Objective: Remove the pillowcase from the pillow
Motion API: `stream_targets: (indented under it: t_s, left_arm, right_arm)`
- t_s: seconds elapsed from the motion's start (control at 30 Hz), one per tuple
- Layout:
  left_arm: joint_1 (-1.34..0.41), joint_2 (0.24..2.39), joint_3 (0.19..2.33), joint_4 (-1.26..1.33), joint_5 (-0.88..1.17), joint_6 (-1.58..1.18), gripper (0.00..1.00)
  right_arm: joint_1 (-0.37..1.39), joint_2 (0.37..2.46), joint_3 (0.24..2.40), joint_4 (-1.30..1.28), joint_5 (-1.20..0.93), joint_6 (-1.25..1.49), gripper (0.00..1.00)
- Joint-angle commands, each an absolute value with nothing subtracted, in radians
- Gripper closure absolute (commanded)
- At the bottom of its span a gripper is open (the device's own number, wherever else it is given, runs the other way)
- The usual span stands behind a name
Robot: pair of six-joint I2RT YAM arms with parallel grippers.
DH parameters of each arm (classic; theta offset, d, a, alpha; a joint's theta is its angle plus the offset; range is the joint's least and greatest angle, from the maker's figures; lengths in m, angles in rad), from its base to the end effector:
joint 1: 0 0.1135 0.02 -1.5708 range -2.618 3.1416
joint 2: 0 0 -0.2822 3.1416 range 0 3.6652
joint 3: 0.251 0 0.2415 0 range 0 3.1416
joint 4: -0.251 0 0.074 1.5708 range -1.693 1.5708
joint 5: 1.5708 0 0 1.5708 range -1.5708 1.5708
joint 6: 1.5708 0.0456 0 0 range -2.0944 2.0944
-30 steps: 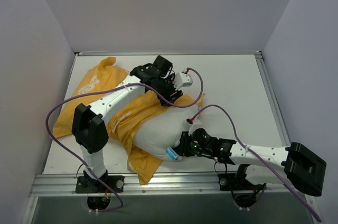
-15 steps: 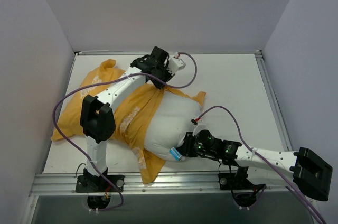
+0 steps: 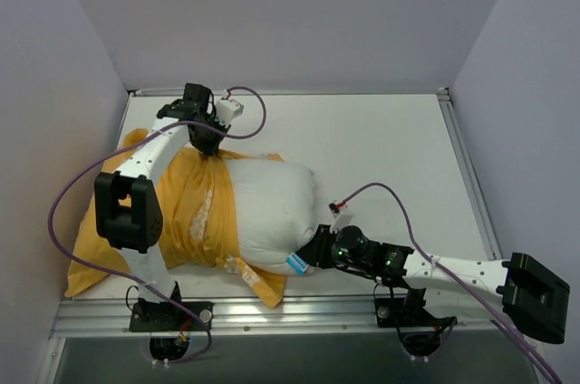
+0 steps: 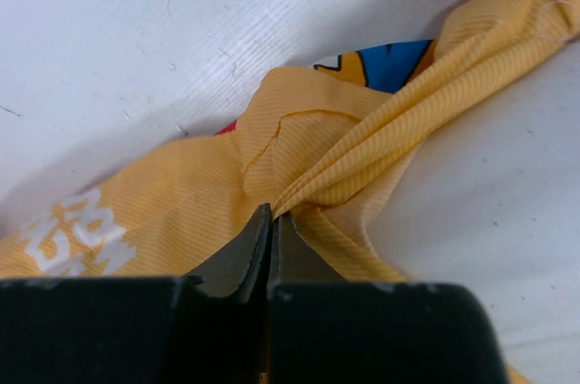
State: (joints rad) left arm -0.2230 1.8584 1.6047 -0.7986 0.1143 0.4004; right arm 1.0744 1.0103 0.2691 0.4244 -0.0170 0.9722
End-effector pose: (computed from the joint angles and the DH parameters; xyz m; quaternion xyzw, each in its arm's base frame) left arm 0.3896 -0.0937 0.2798 0.3099 0.9140 -0.0323 0.2598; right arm 0.0930 0.1733 0.2016 -0.0463 0.8085 0.5045 0.2995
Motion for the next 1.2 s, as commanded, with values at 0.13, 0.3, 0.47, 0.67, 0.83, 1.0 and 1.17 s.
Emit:
stream_targets:
  t_s: [0.13,0.3,0.47,0.67,0.83,1.0,1.17]
  left_arm:
    - [-0.195,1.654,1.641,-0.735,0.363,0.462,0.22]
    - [-0.166,1.632,1.943,-0.986,0.408,0.380,0.06]
    - [-0.091,1.565,2.100,-1.298,0.208,0.394,0.06]
    - [0.266,1.278,1.696,-1.390,0.190,0.579,0.06]
    - [0.519,1.027,1.294,-1.477,0.173,0.808,0.06]
    - [0.690,0.943,1.093,-1.511,0.117,1.034,0.06]
    - [0.792,0.971,0.947,-1.329,0.093,1.074,0.06]
  right_arm:
    - [1.101,1.028,0.349,0.216,-0.048,0.953,1.00]
    - [1.022,1.052,0.413,0.201,-0.032,0.976,1.00]
    - [0.894,0.957,0.448,0.141,-0.039,0.963,1.00]
    - [0.792,0.917,0.491,0.109,-0.047,0.902,1.00]
    - [0.732,0.998,0.544,0.110,-0.107,0.845,1.00]
    - [0.592,1.061,0.621,0.052,-0.150,0.772,1.00]
    - [0.517,1.075,0.652,0.063,-0.218,0.724,1.00]
